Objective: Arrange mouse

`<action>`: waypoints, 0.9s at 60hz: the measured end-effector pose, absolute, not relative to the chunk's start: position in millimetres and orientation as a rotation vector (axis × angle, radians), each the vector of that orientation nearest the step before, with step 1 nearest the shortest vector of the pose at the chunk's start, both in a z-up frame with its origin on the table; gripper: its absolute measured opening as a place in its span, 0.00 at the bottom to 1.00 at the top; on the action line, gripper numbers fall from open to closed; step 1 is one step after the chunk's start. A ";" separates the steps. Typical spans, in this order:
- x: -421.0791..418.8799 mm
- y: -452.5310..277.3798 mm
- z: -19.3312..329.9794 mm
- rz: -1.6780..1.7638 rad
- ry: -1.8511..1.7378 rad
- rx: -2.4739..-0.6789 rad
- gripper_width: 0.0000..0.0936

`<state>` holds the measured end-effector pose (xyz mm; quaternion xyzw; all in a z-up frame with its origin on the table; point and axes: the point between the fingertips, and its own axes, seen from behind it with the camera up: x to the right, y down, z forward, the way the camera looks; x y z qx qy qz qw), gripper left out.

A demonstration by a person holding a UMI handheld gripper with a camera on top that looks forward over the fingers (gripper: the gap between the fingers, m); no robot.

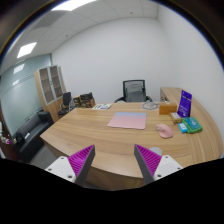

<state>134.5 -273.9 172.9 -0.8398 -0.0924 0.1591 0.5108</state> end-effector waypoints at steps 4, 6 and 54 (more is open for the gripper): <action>149.8 -267.2 169.6 0.332 -0.168 -2.027 0.88; 156.1 -264.1 168.2 0.312 -0.145 -2.028 0.88; 322.8 0.8 21.0 0.125 -0.185 -2.138 0.89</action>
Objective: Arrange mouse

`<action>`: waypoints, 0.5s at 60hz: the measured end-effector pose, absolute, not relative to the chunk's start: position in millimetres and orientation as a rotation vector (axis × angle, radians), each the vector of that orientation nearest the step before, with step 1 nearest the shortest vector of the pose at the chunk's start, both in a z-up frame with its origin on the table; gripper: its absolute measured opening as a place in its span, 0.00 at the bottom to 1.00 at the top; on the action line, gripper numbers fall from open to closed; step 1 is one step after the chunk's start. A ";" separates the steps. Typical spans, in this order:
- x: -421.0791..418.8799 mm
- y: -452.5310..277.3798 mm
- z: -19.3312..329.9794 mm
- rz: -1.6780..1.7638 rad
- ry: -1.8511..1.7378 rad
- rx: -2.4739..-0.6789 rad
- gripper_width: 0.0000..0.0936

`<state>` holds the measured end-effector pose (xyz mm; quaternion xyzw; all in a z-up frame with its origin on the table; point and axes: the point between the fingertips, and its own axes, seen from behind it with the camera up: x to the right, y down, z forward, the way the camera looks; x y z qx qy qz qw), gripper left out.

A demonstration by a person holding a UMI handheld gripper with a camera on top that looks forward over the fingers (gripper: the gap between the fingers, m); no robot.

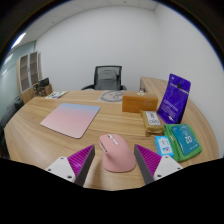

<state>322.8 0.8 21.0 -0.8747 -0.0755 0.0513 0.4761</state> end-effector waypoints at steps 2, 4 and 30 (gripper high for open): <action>324.1 6.9 15.7 0.124 -0.195 -2.146 0.88; 324.5 13.7 11.0 0.129 -0.195 -2.155 0.88; 348.8 70.1 -6.0 0.140 -0.052 -2.166 0.83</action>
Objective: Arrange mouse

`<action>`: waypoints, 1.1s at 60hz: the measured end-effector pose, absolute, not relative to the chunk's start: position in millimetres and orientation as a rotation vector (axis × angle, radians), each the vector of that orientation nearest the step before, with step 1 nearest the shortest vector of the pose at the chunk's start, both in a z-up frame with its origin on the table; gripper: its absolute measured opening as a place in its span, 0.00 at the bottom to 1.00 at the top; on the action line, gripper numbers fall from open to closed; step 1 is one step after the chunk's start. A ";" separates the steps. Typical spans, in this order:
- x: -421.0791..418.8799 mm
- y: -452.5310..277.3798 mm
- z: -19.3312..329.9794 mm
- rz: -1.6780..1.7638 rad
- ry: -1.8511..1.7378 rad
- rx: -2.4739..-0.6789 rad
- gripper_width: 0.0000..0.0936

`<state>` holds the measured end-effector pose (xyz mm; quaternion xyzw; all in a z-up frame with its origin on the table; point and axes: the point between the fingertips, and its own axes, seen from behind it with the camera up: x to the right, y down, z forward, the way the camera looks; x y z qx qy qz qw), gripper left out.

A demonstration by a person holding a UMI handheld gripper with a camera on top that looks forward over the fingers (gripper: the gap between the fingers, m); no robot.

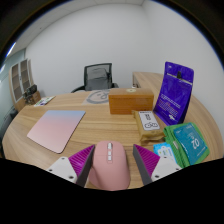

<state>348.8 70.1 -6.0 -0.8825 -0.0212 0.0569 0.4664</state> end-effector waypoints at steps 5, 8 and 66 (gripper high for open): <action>350.4 72.9 -6.5 0.125 -0.044 -2.158 0.59; 358.2 72.9 -7.1 0.083 -0.012 -2.159 0.58; 82.0 181.1 10.7 -0.084 -0.002 -2.218 0.43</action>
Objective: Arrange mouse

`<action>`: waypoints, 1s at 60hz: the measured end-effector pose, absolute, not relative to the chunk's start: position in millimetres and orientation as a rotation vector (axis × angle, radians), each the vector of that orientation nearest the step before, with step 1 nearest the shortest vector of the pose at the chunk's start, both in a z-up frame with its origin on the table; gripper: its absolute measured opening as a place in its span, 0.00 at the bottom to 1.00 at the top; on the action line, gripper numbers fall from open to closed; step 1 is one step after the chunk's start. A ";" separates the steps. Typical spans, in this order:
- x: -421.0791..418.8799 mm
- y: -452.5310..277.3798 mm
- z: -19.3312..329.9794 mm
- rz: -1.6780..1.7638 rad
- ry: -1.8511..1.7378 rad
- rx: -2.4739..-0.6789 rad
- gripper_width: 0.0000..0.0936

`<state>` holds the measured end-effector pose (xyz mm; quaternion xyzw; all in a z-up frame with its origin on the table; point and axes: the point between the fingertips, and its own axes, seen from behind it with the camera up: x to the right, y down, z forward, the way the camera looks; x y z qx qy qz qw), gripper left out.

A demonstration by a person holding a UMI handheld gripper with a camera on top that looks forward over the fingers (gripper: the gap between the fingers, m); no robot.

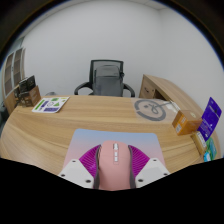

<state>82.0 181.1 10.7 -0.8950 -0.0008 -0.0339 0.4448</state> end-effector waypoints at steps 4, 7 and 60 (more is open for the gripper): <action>82.7 178.4 -3.0 -0.076 0.007 -2.228 0.43; 84.8 176.6 -8.2 -0.042 0.019 -2.229 0.43; 97.9 -80.2 145.7 0.195 0.044 -2.107 0.89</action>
